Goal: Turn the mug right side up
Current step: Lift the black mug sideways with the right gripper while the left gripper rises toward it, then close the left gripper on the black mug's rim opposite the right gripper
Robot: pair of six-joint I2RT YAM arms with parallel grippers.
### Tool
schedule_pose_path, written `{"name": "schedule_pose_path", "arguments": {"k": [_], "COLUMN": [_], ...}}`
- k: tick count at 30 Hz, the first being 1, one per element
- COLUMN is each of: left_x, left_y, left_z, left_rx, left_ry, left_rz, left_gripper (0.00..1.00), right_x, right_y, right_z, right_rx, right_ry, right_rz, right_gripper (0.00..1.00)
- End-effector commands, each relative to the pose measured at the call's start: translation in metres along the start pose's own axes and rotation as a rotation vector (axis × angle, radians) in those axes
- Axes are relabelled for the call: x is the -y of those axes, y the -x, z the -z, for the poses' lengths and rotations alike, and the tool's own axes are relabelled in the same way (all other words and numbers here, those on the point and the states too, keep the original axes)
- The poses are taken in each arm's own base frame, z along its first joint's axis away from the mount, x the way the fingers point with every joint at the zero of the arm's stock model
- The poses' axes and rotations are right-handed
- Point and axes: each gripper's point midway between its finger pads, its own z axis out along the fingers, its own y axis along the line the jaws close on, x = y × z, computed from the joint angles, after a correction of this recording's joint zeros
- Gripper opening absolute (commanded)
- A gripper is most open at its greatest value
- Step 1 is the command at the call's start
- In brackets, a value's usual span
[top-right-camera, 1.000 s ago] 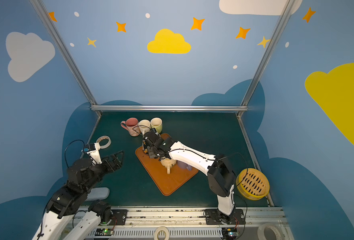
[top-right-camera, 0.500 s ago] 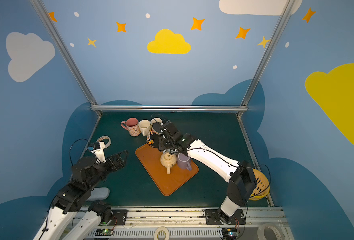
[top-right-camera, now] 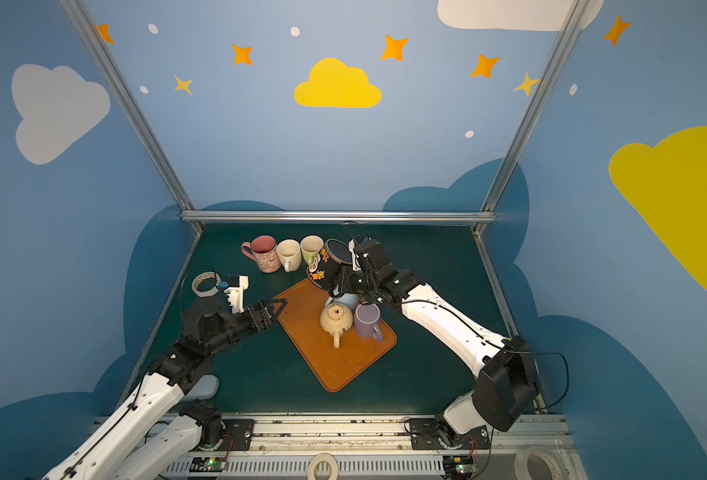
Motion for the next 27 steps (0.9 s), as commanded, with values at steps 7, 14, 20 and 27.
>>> {"name": "schedule_pose_path", "arguments": {"k": [7, 14, 20, 27], "left_x": [0.048, 0.068, 0.083, 0.103], "left_y": [-0.002, 0.008, 0.018, 0.028], "left_z": [-0.018, -0.031, -0.045, -0.059], "left_rx": [0.021, 0.051, 0.063, 0.088], "left_ry": [-0.233, -0.341, -0.424, -0.484], "left_rz": [0.0, 0.069, 0.127, 0.149], "left_gripper": [0.6, 0.53, 0.52, 0.53], "right_x": [-0.056, -0.072, -0.085, -0.096], "right_y": [0.056, 0.07, 0.081, 0.091], "right_z": [0.047, 0.064, 0.08, 0.09], "right_rx": [0.221, 0.27, 0.3, 0.32], "right_ry": [0.246, 0.342, 0.418, 0.476], "right_rz": [0.052, 0.041, 0.028, 0.024], "right_gripper": [0.0, 0.0, 0.0, 0.0]}}
